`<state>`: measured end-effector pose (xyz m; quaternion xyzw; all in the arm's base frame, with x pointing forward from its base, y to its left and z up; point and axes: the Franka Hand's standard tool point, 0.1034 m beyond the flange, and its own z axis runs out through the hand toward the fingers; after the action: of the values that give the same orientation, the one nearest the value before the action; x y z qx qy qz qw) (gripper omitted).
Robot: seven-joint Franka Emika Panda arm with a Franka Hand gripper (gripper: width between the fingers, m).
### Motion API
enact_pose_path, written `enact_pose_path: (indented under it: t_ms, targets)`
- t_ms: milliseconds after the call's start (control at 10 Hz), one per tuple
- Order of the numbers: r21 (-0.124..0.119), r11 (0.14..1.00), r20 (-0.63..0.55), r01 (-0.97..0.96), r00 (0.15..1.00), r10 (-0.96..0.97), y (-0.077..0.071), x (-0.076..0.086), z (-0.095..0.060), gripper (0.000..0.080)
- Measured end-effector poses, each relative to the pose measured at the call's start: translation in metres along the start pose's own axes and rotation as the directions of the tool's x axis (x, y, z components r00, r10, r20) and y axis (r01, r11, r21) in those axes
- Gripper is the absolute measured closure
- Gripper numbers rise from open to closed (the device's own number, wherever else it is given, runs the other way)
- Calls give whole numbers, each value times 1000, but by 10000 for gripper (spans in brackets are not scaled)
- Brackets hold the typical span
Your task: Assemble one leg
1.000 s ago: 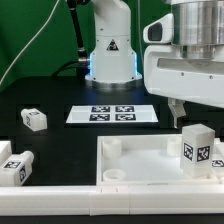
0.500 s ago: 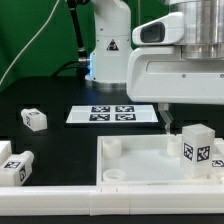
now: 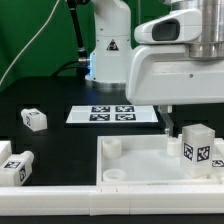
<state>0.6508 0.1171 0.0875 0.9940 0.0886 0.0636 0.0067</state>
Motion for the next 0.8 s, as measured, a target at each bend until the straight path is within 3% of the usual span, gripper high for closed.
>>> enact_pose_path:
  t_ms: [100, 200, 300, 400, 700, 800]
  targets:
    - [-2, 1000, 0, 15, 1000, -15, 1, 0, 0, 150]
    - [-5, 1000, 1, 17, 1000, -17, 2, 0, 0, 263]
    - [-5, 1000, 1, 17, 1000, -17, 2, 0, 0, 263]
    - [-5, 1000, 1, 16, 1000, -16, 2, 0, 0, 466]
    - [-5, 1000, 0, -20, 1000, 20, 2, 0, 0, 520]
    - [-4, 993, 0, -120, 993, 120, 2, 0, 0, 520]
